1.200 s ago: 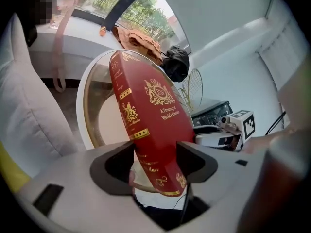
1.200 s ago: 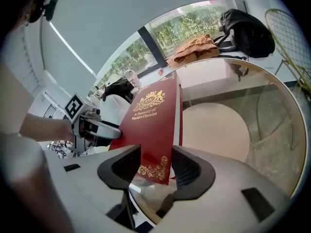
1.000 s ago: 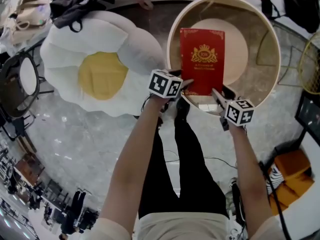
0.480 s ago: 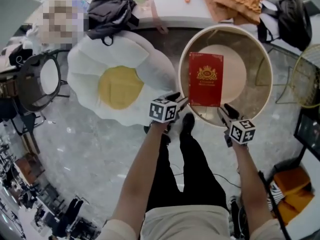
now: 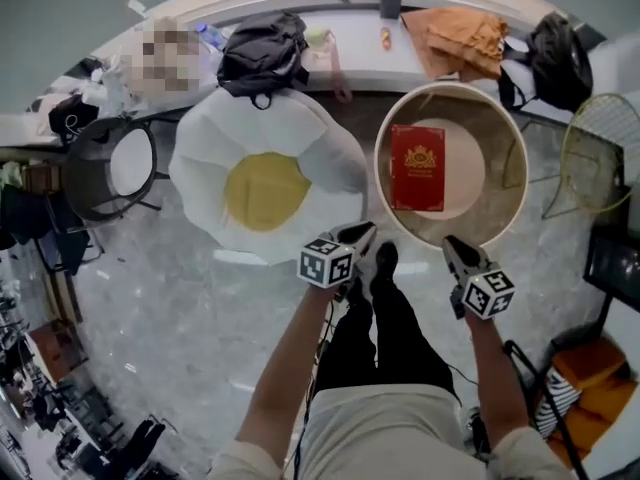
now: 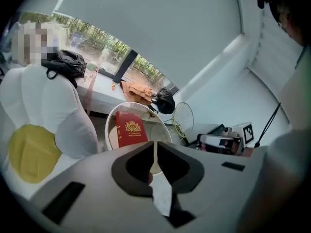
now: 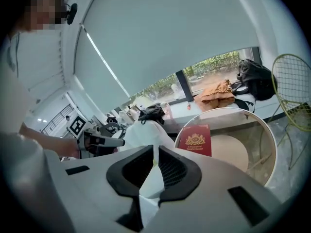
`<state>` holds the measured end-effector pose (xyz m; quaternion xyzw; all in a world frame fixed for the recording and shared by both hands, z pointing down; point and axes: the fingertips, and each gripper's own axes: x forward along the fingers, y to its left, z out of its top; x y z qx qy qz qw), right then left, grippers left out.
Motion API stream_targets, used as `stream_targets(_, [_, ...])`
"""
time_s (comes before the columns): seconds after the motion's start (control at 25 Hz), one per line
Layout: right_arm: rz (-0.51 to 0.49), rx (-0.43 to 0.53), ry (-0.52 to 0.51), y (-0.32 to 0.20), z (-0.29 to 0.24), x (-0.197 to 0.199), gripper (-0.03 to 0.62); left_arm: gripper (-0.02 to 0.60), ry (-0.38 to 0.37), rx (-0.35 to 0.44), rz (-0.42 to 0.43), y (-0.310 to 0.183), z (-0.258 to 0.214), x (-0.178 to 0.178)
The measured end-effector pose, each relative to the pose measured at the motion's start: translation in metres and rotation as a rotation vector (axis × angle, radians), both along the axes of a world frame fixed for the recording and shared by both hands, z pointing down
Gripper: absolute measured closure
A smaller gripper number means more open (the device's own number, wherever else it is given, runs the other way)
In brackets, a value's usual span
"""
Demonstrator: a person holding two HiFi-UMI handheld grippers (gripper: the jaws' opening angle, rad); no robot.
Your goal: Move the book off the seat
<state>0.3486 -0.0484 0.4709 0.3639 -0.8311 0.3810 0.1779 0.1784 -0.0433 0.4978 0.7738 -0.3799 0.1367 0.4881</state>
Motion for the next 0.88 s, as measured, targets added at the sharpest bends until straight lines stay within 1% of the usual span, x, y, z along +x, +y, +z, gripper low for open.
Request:
stream_targets(0.16, [0.029, 0.029, -0.038, 0.035, -0.045, -0.018, 0.536, 0.566, 0.007, 0.055, 0.019, 0.035, -0.051, -0.016])
stream_targets(0.28, [0.032, 0.054, -0.050, 0.059, -0.078, -0.032, 0.536, 0.572, 0.012, 0.086, 0.031, 0.063, -0.088, -0.029])
stream_targets(0.48, [0.028, 0.101, -0.064, 0.099, -0.137, -0.049, 0.537, 0.578, -0.012, 0.116, 0.050, 0.113, -0.141, -0.045])
stream_targets(0.72, [0.069, 0.169, -0.084, 0.140, -0.190, -0.045, 0.537, 0.578, 0.019, 0.190, 0.009, 0.150, -0.196, -0.058])
stream_targets(0.8, [0.090, 0.169, -0.073, 0.151, -0.198, -0.037, 0.537, 0.580, 0.021, 0.209, 0.001, 0.160, -0.211, -0.055])
stream_targets(0.88, [0.105, 0.165, -0.061, 0.159, -0.205, -0.028, 0.537, 0.580, 0.008, 0.226, 0.008, 0.169, -0.221, -0.047])
